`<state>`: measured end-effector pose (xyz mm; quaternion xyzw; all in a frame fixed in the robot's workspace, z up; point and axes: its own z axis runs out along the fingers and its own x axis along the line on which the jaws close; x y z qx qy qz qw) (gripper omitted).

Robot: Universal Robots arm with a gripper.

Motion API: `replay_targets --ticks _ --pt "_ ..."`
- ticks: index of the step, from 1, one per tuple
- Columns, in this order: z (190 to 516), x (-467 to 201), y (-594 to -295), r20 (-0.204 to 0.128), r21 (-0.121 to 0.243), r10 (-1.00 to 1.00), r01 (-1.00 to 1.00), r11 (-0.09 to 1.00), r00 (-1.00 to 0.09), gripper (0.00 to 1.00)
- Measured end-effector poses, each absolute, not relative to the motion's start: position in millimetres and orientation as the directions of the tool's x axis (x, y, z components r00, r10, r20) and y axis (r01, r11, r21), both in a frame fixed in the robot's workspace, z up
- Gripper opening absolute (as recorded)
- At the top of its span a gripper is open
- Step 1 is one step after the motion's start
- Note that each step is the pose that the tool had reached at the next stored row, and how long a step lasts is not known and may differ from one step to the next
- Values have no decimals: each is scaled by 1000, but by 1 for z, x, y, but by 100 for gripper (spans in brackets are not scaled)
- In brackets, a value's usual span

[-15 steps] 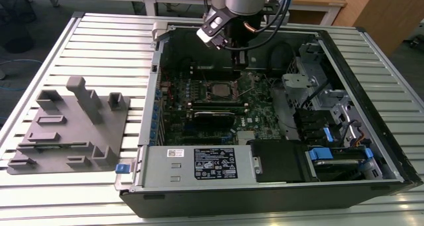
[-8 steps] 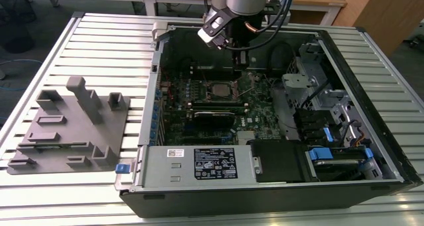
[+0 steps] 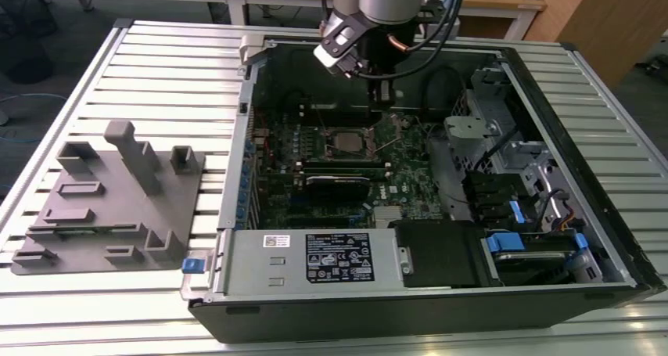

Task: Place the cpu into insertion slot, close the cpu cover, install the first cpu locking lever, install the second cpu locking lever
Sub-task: 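Close the cpu cover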

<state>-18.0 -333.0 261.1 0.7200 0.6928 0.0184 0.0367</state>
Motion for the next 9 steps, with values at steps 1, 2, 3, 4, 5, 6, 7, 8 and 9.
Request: replay_targets --ticks 1,2,3,4,5,6,7,8,9 --pt "261 -18 -333 -24 78 999 996 -37 39 10" --pt "261 -17 -333 -24 78 999 996 -37 39 10" --pt "261 -17 -333 -24 78 999 996 -37 39 10" --pt "261 -17 -333 -24 78 999 996 -37 39 10" --pt "261 -17 -333 -24 78 999 996 -37 39 10" --pt "261 -17 -333 -24 78 999 996 -37 39 10" --pt "261 -17 -333 -24 78 999 996 -37 39 10" --pt "261 -17 -333 -24 78 999 996 -37 39 10" --pt "261 -17 -333 -24 78 999 996 -37 39 10"
